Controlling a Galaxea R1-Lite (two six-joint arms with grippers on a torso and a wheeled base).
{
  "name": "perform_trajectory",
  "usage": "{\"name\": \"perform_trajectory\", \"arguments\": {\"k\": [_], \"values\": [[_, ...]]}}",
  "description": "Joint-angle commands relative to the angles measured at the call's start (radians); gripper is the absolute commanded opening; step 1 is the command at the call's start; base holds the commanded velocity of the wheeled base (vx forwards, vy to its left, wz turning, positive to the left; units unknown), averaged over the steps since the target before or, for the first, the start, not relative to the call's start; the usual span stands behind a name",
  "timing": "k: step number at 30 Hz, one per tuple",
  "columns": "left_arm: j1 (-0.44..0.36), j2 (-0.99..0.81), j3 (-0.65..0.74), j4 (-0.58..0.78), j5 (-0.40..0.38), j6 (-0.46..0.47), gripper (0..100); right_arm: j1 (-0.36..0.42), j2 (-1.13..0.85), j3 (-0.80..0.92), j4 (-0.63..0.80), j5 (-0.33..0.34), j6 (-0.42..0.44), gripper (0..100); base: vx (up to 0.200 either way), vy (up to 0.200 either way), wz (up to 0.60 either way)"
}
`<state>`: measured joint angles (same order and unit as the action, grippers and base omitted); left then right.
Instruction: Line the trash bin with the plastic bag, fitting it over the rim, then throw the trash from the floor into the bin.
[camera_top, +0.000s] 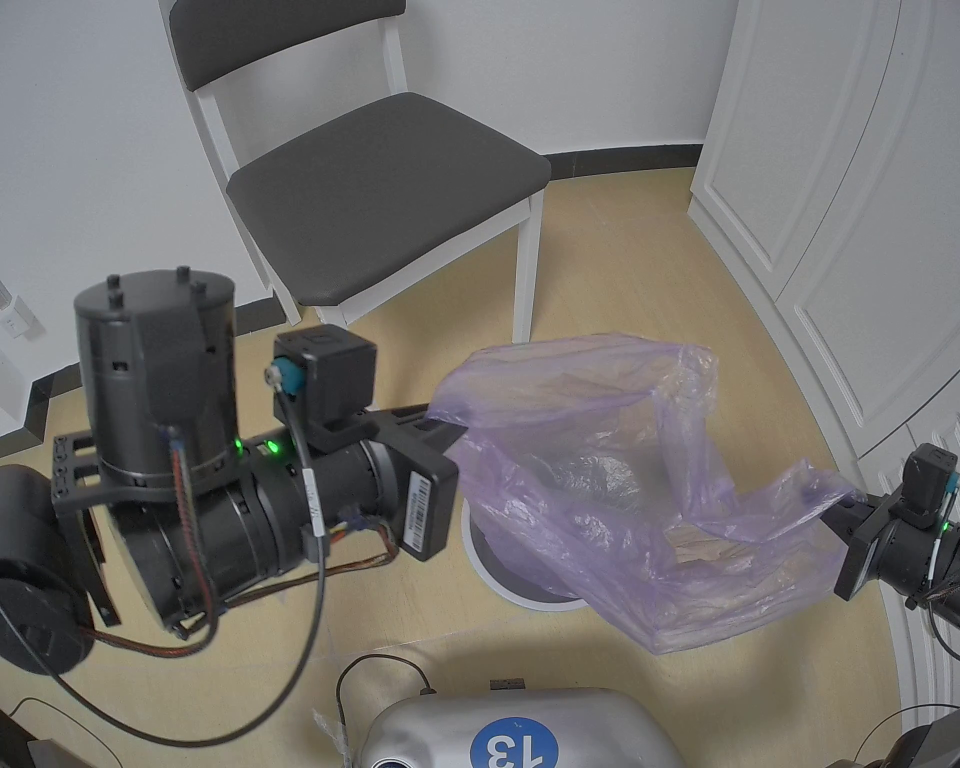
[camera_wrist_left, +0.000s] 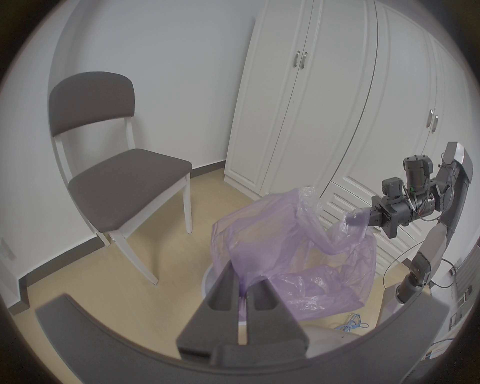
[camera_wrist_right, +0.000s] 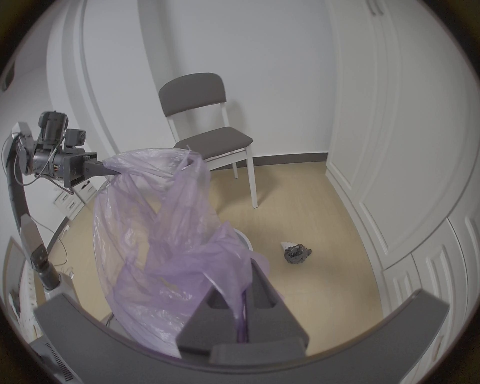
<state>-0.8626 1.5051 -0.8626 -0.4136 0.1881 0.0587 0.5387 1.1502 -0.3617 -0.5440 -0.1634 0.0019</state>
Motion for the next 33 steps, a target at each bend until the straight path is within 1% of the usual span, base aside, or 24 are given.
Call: {"name": "perform_trajectory", "arguments": {"k": [1, 6, 7, 12, 18, 19, 22, 23, 27, 29, 33], "values": [[-0.029, 0.064, -0.009, -0.022, 0.002, -0.005, 0, 0.049, 0.112, -0.062, -0.001, -0.008, -0.022, 0, 0.000, 0.000, 0.00], [-0.038, 0.095, -0.026, -0.031, -0.004, -0.010, 0, 0.070, 0.233, -0.148, -0.001, -0.008, -0.036, 0, 0.000, 0.000, 0.00], [-0.038, 0.095, -0.026, -0.031, -0.004, -0.010, 0, 0.070, 0.233, -0.148, -0.001, -0.008, -0.036, 0, 0.000, 0.000, 0.00], [-0.039, 0.176, -0.059, -0.108, -0.006, -0.020, 0, 0.075, 0.333, -0.229, -0.010, 0.010, -0.066, 0, 0.000, 0.000, 0.00], [-0.047, 0.196, -0.059, -0.109, -0.004, -0.019, 0, 0.092, 0.425, -0.296, -0.011, 0.013, -0.069, 0, 0.000, 0.000, 0.00], [-0.041, 0.201, -0.062, -0.111, -0.006, -0.022, 0, 0.092, 0.465, -0.318, -0.011, 0.012, -0.072, 0, 0.000, 0.000, 0.00], [-0.029, 0.219, -0.069, -0.114, -0.006, -0.027, 0, 0.092, 0.493, -0.332, -0.013, 0.013, -0.076, 0, 0.000, 0.000, 0.00], [-0.009, 0.233, -0.078, -0.119, -0.007, -0.030, 0, 0.092, 0.513, -0.339, -0.014, 0.015, -0.072, 0, 0.000, 0.000, 0.00], [-0.003, 0.247, -0.084, -0.119, -0.009, -0.031, 0, 0.092, 0.543, -0.339, -0.019, 0.059, -0.065, 0, 0.000, 0.000, 0.00], [-0.003, 0.254, -0.085, -0.119, -0.009, -0.031, 0, 0.090, 0.554, -0.338, -0.022, 0.067, -0.065, 0, 0.000, 0.000, 0.00], [0.005, 0.284, -0.090, -0.122, -0.042, -0.036, 0, 0.081, 0.594, -0.332, -0.043, 0.070, -0.063, 0, 0.000, 0.000, 0.00]]}}
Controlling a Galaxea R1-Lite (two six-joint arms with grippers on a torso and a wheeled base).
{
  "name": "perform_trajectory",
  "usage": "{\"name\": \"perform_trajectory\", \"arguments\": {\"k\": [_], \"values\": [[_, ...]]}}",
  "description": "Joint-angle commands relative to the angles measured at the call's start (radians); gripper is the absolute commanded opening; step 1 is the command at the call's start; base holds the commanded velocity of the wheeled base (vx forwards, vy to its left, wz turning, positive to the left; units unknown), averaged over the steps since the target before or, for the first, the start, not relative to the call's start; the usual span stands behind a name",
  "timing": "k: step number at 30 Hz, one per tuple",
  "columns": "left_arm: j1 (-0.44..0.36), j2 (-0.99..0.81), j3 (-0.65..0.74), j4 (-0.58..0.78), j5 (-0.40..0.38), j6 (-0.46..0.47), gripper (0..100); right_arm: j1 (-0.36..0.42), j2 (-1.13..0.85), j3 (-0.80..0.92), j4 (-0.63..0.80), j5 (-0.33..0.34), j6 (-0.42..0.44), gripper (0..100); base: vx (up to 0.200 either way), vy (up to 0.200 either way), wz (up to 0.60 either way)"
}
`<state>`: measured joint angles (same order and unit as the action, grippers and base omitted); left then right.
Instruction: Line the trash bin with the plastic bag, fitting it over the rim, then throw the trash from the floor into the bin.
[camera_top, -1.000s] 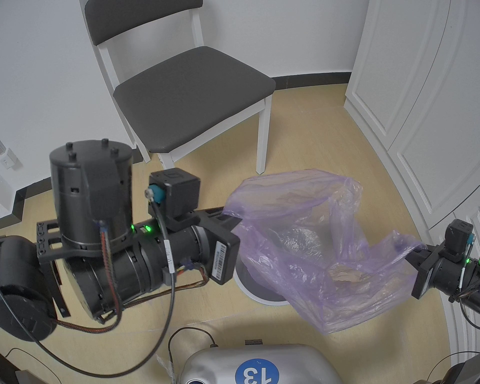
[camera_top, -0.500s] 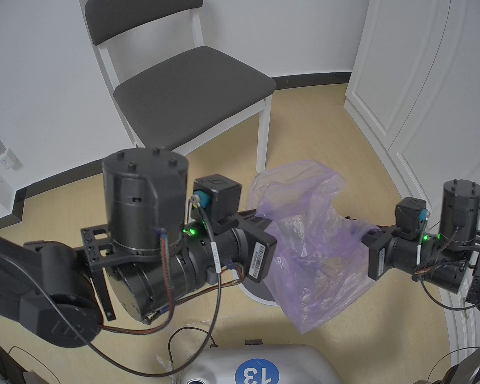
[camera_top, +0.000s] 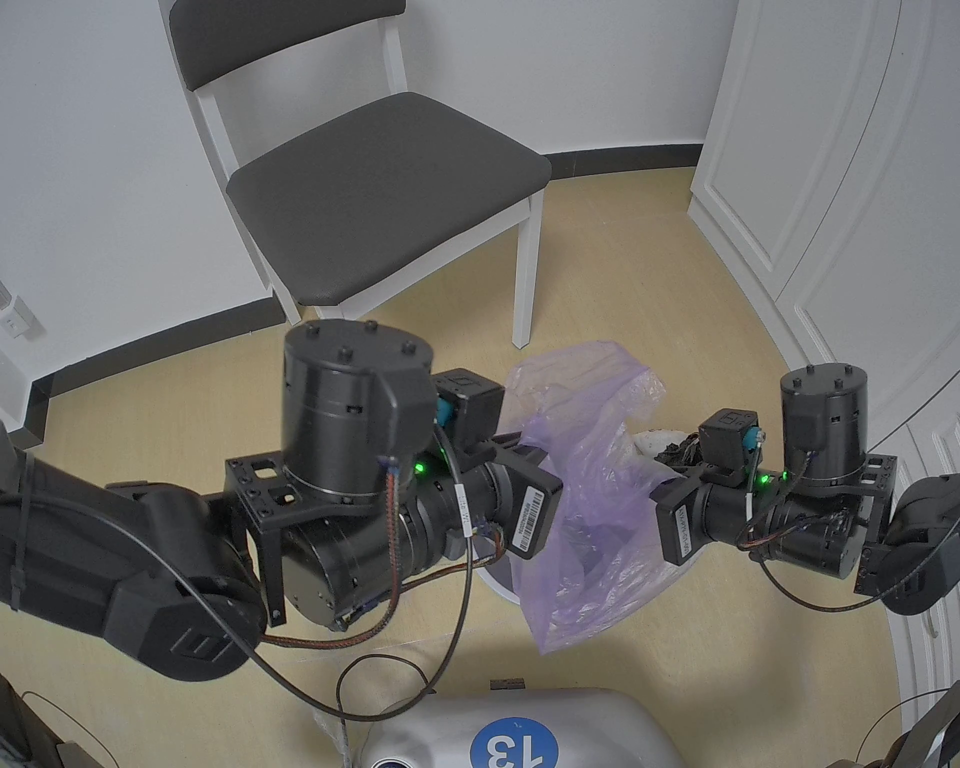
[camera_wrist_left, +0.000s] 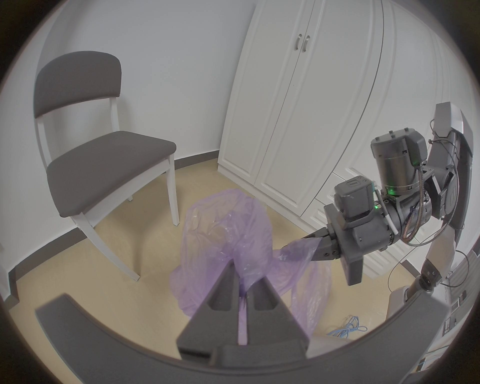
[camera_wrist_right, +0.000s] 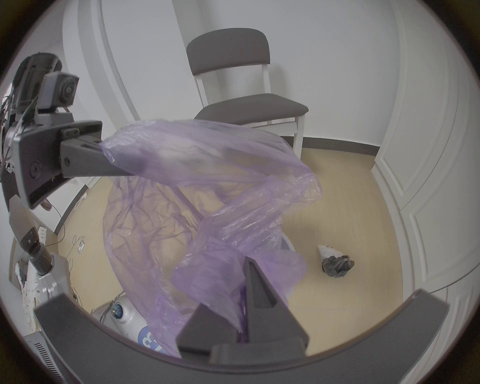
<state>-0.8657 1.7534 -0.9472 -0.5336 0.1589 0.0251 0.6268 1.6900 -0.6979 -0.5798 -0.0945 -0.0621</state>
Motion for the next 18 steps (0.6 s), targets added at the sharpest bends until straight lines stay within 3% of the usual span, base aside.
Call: {"name": "perform_trajectory", "arguments": {"k": [1, 8, 15, 18], "values": [[0.017, 0.041, -0.007, -0.003, -0.019, -0.002, 0, -0.010, 0.062, 0.005, -0.009, 0.001, 0.001, 0, 0.000, 0.000, 0.00], [0.068, 0.126, -0.091, -0.034, -0.033, -0.002, 0, -0.070, 0.169, 0.009, -0.081, 0.048, 0.031, 0, 0.000, 0.000, 0.00], [0.070, 0.189, -0.117, -0.037, -0.059, -0.002, 0, -0.127, 0.227, 0.034, -0.132, 0.068, 0.044, 0, 0.000, 0.000, 0.00], [0.070, 0.230, -0.159, -0.037, -0.061, -0.004, 0, -0.180, 0.249, 0.043, -0.143, 0.108, 0.044, 0, 0.000, 0.000, 0.00]]}}
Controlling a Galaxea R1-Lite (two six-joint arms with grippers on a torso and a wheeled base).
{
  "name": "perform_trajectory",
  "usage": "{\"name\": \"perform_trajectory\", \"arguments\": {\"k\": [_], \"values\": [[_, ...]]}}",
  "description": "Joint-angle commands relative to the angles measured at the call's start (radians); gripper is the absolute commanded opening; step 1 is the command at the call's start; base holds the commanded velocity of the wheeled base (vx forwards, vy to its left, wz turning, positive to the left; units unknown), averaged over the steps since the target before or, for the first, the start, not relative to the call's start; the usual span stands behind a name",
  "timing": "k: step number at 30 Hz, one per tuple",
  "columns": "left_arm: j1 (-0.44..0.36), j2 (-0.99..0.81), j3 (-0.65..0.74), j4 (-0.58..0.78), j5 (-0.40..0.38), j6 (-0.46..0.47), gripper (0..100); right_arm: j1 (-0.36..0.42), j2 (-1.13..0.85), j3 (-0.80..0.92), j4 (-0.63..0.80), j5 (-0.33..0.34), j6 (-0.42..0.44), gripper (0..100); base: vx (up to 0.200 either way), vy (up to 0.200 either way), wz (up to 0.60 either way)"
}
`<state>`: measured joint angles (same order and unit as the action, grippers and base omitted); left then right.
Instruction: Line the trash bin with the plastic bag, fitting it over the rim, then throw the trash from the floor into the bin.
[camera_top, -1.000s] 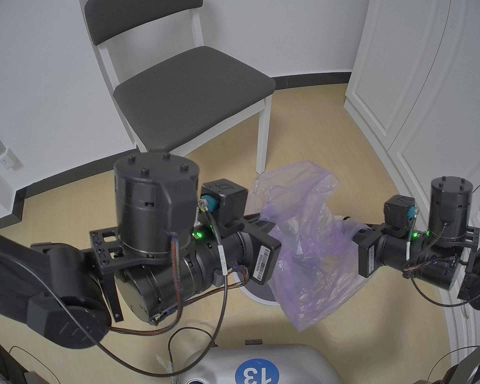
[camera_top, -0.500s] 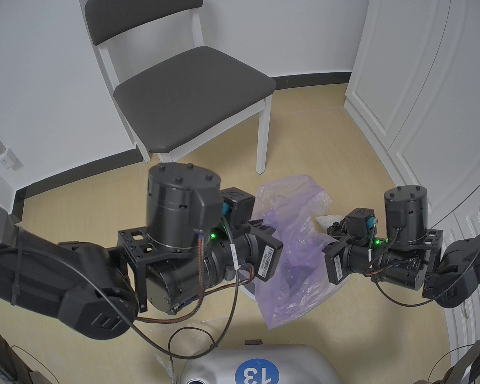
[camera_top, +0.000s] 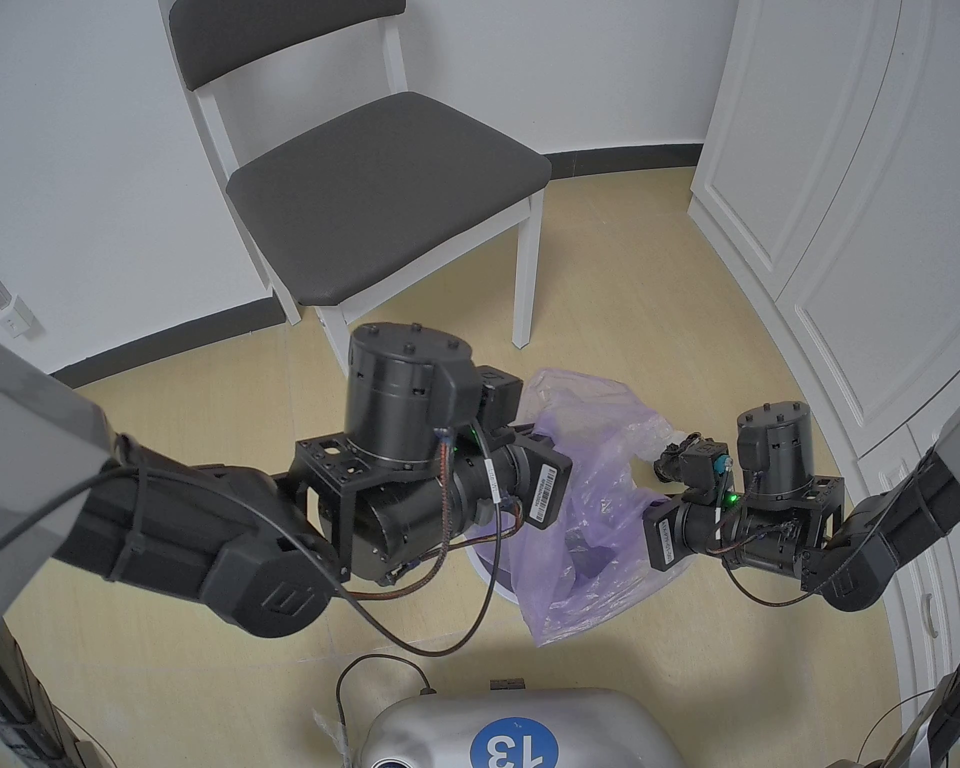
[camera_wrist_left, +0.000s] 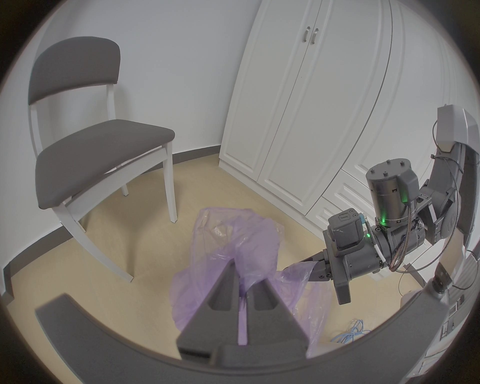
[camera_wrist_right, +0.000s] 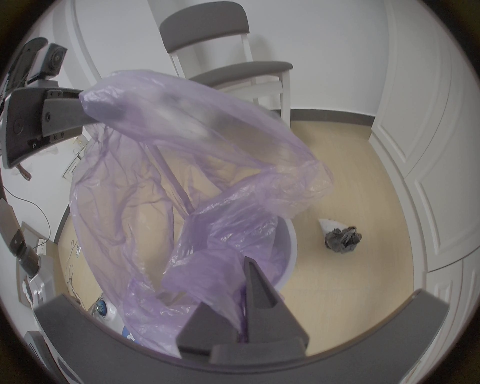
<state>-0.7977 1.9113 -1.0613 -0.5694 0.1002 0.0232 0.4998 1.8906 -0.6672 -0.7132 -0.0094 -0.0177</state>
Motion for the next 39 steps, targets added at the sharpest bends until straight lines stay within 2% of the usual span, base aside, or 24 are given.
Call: {"name": "perform_trajectory", "arguments": {"k": [1, 9, 15, 23, 27, 32, 39], "values": [[0.002, 0.084, -0.059, -0.001, -0.002, -0.002, 0, -0.061, 0.051, 0.012, -0.015, 0.026, -0.001, 0, 0.000, 0.000, 0.00], [0.021, 0.196, -0.201, 0.000, -0.036, -0.043, 0, -0.102, 0.067, 0.055, -0.084, 0.032, 0.004, 0, 0.000, 0.000, 0.00], [0.067, 0.224, -0.233, 0.000, -0.091, -0.065, 0, -0.109, 0.065, 0.121, -0.167, 0.032, 0.047, 0, 0.000, 0.000, 0.00], [0.097, 0.265, -0.258, -0.001, -0.145, -0.108, 0, -0.107, 0.073, 0.184, -0.253, 0.032, 0.048, 0, 0.000, 0.000, 0.00], [0.107, 0.310, -0.281, -0.018, -0.178, -0.109, 0, -0.107, 0.073, 0.186, -0.258, 0.032, 0.047, 0, 0.000, 0.000, 0.00], [0.110, 0.379, -0.325, -0.021, -0.183, -0.109, 0, -0.107, 0.074, 0.190, -0.258, 0.032, 0.041, 0, 0.000, 0.000, 0.00], [0.150, 0.353, -0.307, -0.023, -0.186, -0.117, 0, -0.109, 0.074, 0.181, -0.258, 0.032, 0.044, 0, 0.000, 0.000, 0.00]]}}
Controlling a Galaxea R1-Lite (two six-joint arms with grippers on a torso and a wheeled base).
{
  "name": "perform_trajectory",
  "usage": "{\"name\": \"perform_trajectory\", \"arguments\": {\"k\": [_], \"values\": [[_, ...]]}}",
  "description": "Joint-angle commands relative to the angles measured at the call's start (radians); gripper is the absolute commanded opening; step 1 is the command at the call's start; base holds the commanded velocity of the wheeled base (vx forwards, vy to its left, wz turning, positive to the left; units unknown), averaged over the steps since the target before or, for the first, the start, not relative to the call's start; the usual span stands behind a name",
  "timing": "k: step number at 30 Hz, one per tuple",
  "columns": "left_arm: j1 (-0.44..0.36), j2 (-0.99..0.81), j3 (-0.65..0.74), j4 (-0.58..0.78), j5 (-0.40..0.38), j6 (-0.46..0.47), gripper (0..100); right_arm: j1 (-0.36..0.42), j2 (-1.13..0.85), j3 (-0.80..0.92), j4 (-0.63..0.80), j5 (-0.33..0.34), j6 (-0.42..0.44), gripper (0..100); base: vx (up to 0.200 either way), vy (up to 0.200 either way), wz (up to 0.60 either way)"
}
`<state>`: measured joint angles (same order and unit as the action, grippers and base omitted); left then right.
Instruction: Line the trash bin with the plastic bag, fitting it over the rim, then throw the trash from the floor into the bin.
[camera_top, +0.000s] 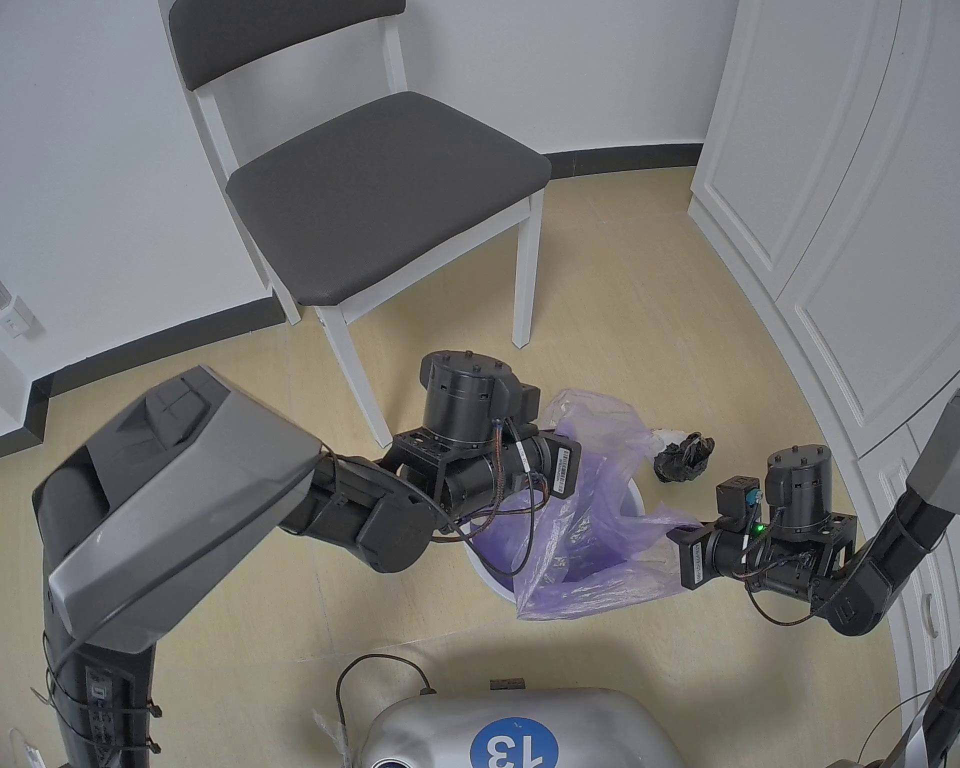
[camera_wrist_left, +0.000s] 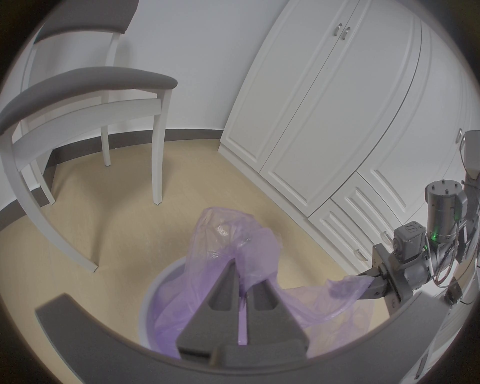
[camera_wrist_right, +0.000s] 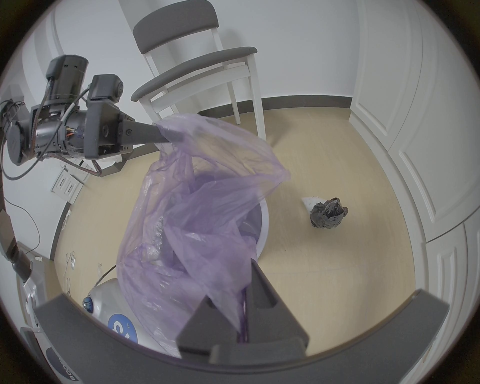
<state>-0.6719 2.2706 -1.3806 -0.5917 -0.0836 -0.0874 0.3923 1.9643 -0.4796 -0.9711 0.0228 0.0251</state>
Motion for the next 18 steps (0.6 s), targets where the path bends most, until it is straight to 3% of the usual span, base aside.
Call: {"name": "perform_trajectory", "arguments": {"k": [1, 3, 7, 12, 18], "values": [[0.025, -0.006, 0.012, 0.000, -0.002, -0.006, 0, -0.001, 0.001, -0.007, 0.000, 0.000, 0.001, 0, 0.000, 0.000, 0.00], [0.069, -0.037, 0.064, -0.022, -0.002, -0.055, 0, -0.006, 0.013, -0.016, 0.000, -0.001, 0.007, 0, 0.000, 0.000, 0.00], [0.141, -0.109, 0.198, -0.069, -0.002, -0.058, 0, -0.024, 0.030, -0.048, 0.002, -0.009, 0.009, 0, 0.000, 0.000, 0.00], [0.173, -0.175, 0.334, -0.066, 0.004, -0.055, 0, -0.043, 0.058, -0.082, 0.009, -0.017, 0.007, 0, 0.000, 0.000, 0.00], [0.190, -0.229, 0.399, -0.037, 0.010, -0.054, 0, -0.044, 0.097, -0.106, 0.009, -0.021, -0.004, 0, 0.000, 0.000, 0.00]]}}
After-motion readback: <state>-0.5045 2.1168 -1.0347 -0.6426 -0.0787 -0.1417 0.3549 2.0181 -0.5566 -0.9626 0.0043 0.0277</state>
